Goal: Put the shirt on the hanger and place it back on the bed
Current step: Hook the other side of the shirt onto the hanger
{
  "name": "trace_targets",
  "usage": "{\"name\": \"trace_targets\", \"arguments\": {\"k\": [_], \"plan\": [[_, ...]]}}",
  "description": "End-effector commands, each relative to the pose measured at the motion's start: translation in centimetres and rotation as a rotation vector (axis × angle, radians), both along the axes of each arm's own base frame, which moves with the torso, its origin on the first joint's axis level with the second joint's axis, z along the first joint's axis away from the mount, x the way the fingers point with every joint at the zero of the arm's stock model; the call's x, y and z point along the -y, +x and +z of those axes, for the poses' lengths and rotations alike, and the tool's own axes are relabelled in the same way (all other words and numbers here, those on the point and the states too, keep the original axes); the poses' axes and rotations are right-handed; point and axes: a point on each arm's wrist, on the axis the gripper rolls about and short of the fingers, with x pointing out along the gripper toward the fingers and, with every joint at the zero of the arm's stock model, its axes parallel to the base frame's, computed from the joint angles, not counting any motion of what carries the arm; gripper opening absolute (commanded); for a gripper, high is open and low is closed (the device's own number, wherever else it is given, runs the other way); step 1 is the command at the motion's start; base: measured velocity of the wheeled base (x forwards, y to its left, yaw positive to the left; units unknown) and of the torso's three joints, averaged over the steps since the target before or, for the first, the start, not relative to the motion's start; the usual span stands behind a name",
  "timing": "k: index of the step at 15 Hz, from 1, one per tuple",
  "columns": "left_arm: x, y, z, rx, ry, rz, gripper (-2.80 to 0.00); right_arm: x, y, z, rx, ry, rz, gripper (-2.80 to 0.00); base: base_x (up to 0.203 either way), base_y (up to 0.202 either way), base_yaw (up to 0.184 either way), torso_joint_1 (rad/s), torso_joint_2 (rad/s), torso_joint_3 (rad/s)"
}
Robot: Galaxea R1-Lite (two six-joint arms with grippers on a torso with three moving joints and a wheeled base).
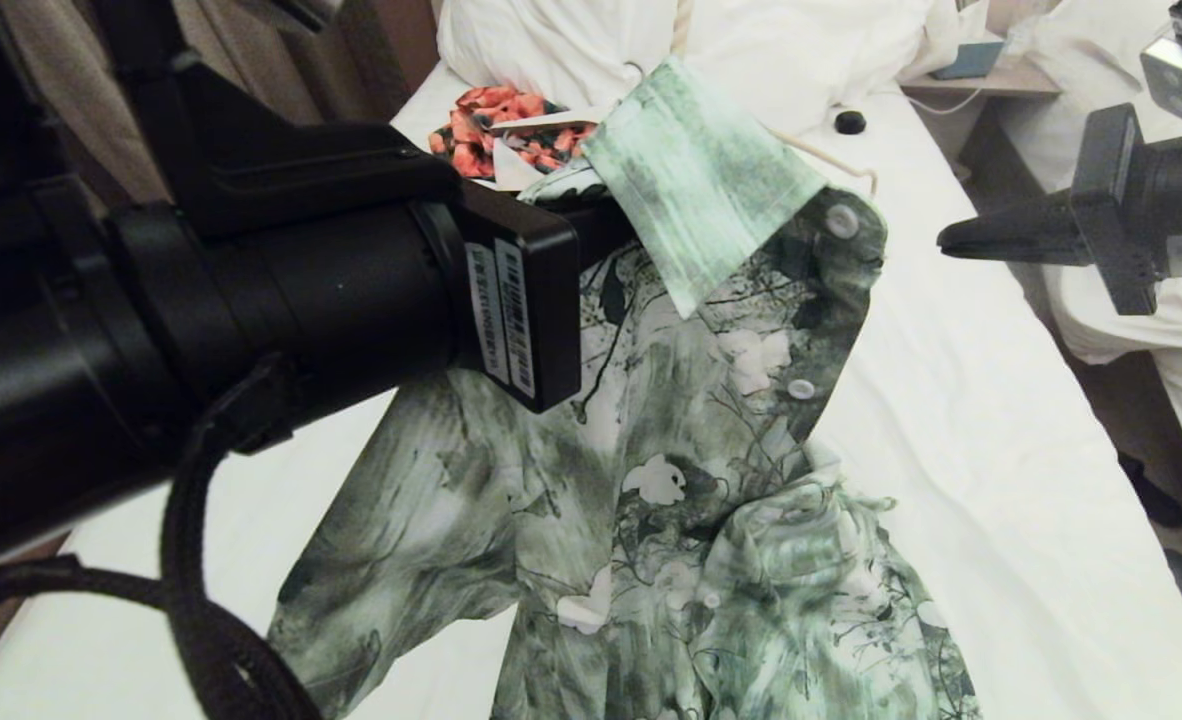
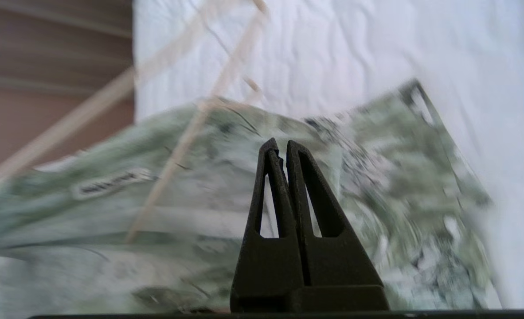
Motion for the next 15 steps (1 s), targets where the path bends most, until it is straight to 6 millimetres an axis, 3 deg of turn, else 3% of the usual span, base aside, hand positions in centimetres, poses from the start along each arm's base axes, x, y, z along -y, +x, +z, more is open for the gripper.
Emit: {"name": "trace_targets", "arguments": {"k": [1, 5, 8, 15], "plan": [[-0.4, 0.0, 0.0, -0.009, -0.049, 0.004, -2.80, -0.5, -0.4, -0.3, -0.022, -0.008, 0.013, -2.80, 0.000, 0.000, 0.000, 0.000, 0.00, 0.000], [-0.5, 0.2, 0.1, 0.008, -0.142, 0.007, -2.80, -1.1, -0.8, -2.8, -0.106, -0.040, 0.050, -2.80, 0.000, 0.000, 0.000, 0.000, 0.00, 0.000], [-0.8, 0.6, 0.4, 0.000, -0.189, 0.007, -2.80, -2.0, 1.0, -5.8, -0.199, -0.078, 0.106, -2.80, 0.000, 0.000, 0.000, 0.000, 0.00, 0.000], [-1.0, 1.2, 0.2, -0.044, -0.226, 0.012, -2.80, -3.7, 4.3, -7.6, -0.197, -0.056, 0.148, -2.80, 0.000, 0.000, 0.000, 0.000, 0.00, 0.000]]}}
